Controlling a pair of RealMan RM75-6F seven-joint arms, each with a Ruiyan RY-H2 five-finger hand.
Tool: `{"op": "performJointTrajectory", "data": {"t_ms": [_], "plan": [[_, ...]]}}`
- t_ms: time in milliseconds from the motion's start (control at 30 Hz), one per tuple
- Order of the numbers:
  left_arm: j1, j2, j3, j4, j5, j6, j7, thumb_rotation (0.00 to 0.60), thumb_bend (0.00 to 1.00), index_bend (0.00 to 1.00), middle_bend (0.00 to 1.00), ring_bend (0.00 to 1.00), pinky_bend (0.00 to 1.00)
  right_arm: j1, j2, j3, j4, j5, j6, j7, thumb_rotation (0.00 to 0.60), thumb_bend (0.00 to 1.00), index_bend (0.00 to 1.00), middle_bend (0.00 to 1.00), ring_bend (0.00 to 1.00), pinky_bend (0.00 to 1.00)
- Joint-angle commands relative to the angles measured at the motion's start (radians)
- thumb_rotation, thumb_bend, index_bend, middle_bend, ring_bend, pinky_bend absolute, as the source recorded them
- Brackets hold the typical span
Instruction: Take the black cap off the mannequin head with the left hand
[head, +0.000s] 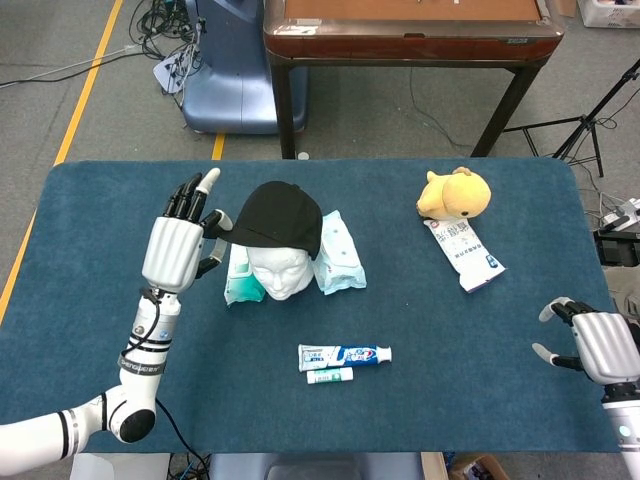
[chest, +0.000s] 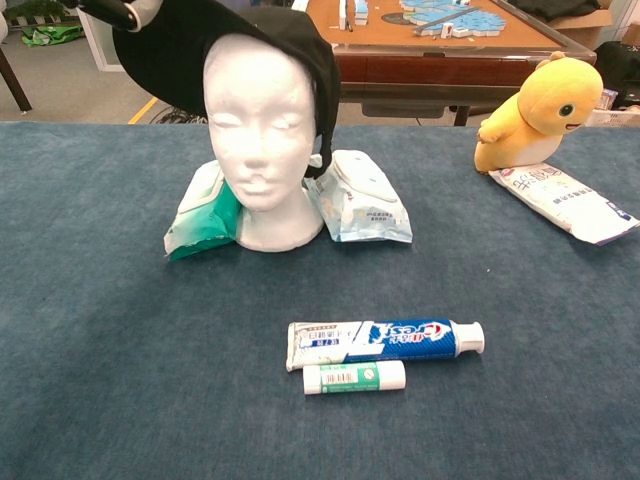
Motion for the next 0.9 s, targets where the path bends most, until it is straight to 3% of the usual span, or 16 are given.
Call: {"op": "performJointTrajectory", "data": {"t_ms": [33,433,900], "plan": [[-0.012,-0.004,-0.011,-0.008,-0.026,-0.011,0.024,0.600,0.43,0.68,0.04,0.00,0.10,0.000,0.000,0.000,0.000,0.000,0.000,-0.001,0.600,0.16,0.48,0.43,0.46,0.65],[-0.044,0.003,-0.034,-0.027,-0.140,-0.040,0.137,0.600,0.43,0.69,0.04,0.00,0.10,0.002,0.000,0.000,0.000,0.001,-0.003,0.000,0.600,0.16,0.48,0.43,0.46,0.65],[-0.099,-0.015,-0.054,-0.029,-0.187,-0.051,0.167,0.600,0.43,0.69,0.04,0.00,0.10,0.008,-0.001,0.001,0.002,0.010,-0.017,0.001,0.600,0.16,0.48,0.43,0.46,0.65]]}}
